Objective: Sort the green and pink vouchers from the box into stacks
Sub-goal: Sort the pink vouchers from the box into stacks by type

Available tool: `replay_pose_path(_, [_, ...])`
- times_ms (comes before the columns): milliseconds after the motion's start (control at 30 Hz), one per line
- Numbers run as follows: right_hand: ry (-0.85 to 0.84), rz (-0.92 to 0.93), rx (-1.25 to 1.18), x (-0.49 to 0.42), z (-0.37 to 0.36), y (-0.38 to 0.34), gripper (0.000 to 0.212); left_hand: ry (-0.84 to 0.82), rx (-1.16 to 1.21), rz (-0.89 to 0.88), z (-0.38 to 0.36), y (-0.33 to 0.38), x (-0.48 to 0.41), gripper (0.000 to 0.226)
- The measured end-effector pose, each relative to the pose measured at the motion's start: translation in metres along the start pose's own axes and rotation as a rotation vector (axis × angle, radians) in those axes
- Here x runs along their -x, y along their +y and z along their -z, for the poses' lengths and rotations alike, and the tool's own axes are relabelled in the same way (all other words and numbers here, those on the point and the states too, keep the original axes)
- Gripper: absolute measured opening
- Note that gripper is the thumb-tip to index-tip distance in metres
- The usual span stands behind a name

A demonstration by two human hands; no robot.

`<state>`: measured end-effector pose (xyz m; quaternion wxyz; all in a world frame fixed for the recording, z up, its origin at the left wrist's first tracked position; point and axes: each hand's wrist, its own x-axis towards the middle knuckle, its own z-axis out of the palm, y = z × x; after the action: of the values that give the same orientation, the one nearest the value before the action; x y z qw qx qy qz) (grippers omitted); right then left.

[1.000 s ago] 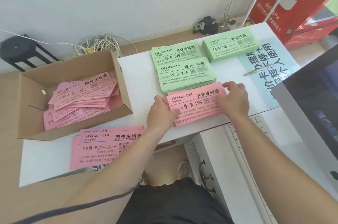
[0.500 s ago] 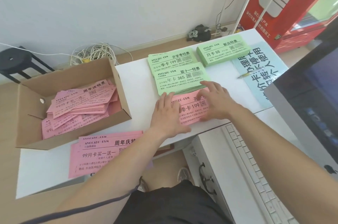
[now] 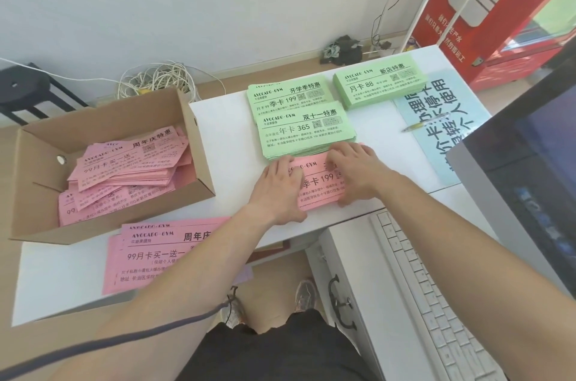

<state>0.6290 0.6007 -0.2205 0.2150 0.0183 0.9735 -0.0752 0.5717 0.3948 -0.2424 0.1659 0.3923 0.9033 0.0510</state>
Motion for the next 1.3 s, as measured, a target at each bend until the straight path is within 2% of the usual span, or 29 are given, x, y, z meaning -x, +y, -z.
replay_pose_path(100, [-0.003,0.005,0.017,0.0,0.001,-0.002,0.085,-0.026,0.026,0.006,0.0,-0.001,-0.001,0.066])
replay_pose_path(200, [-0.003,-0.027,-0.005,0.006,0.006,-0.007,0.089,-0.03,0.045,-0.002,0.006,-0.001,0.004,0.076])
replay_pose_path(300, [0.084,-0.041,-0.101,0.016,0.013,-0.023,0.081,0.038,0.103,-0.006,0.022,-0.007,0.022,0.08])
replay_pose_path(467, [0.224,0.067,-0.179,0.025,0.013,-0.084,0.059,0.13,0.237,0.091,0.041,-0.042,0.08,0.054])
replay_pose_path(633, [0.186,0.224,-0.185,0.016,-0.002,-0.161,0.042,0.223,0.278,0.212,0.037,-0.096,0.145,0.034])
replay_pose_path(700, [0.111,0.261,-0.196,0.01,-0.007,-0.19,0.043,0.239,0.308,0.288,0.032,-0.118,0.172,0.027])
replay_pose_path(767, [0.045,0.276,-0.197,0.004,-0.015,-0.22,0.057,0.254,0.326,0.381,0.026,-0.139,0.199,0.023])
replay_pose_path(867, [0.045,0.282,-0.161,0.0,-0.032,-0.257,0.087,0.299,0.364,0.54,0.017,-0.168,0.234,0.027])
replay_pose_path(967, [0.044,0.258,-0.109,-0.002,-0.047,-0.278,0.099,0.297,0.402,0.745,0.007,-0.19,0.253,0.045])
replay_pose_path(1100, [0.032,0.23,-0.101,-0.008,-0.058,-0.285,0.089,0.177,0.579,0.903,-0.007,-0.2,0.257,0.084])
replay_pose_path(1167, [0.029,0.231,-0.096,-0.012,-0.06,-0.286,0.082,0.167,0.605,0.907,-0.012,-0.198,0.254,0.087])
replay_pose_path(1300, [-0.046,0.225,-0.064,-0.023,-0.056,-0.293,0.082,0.181,0.596,0.874,-0.016,-0.186,0.245,0.076])
